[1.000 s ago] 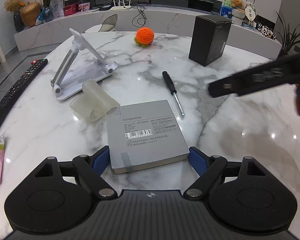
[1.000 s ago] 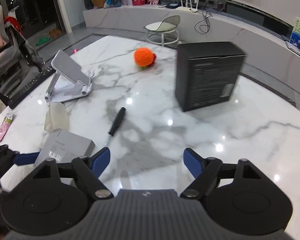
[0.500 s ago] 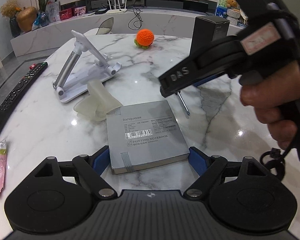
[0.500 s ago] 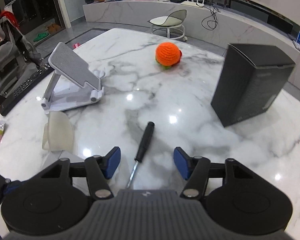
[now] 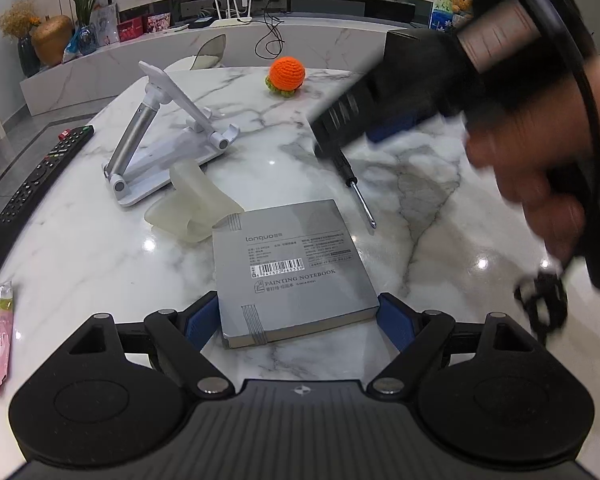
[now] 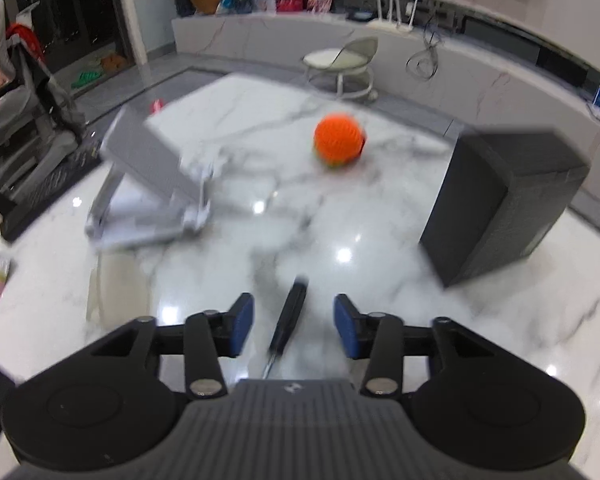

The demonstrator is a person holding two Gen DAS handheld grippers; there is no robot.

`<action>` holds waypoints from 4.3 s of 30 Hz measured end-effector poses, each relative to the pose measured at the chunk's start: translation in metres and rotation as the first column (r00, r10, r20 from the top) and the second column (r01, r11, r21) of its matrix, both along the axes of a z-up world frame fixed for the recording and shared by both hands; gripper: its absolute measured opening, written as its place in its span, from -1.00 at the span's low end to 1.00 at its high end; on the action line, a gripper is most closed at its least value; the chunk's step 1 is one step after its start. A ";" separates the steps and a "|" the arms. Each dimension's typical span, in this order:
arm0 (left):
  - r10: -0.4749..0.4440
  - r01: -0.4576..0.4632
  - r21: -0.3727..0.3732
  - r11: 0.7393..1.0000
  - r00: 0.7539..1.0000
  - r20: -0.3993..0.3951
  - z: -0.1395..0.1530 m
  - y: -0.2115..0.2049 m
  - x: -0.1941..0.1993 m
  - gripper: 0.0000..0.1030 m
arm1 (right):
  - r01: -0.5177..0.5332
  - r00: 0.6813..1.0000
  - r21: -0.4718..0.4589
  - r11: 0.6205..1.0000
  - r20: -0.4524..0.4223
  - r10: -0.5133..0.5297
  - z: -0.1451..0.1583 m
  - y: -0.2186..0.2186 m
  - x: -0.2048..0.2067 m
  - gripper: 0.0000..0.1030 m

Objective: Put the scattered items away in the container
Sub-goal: 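Close left tool on grey notebook box while right tool closes on orange ball, then carry grey notebook box with left tool while right tool carries orange ball to box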

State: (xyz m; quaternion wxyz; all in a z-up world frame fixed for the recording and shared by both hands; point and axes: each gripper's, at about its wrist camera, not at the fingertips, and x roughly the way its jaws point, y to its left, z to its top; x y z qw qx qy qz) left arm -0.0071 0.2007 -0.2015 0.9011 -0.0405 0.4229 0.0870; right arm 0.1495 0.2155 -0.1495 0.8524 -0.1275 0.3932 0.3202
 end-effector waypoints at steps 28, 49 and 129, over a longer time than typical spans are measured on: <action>-0.079 0.079 -0.031 0.996 0.997 0.004 0.000 0.006 0.001 0.90 | 0.117 0.990 -0.111 0.987 0.087 -0.108 -0.016 0.084 0.121 -0.17; -0.072 0.073 -0.050 0.996 0.997 0.020 0.015 0.005 -0.017 0.88 | -0.050 0.995 -0.022 0.999 0.090 0.052 0.054 0.016 0.036 -0.18; -0.580 0.602 0.097 0.793 0.697 0.421 0.215 -0.441 0.127 0.88 | 0.371 0.814 0.358 0.857 0.320 -0.486 0.227 -0.609 -0.055 -0.18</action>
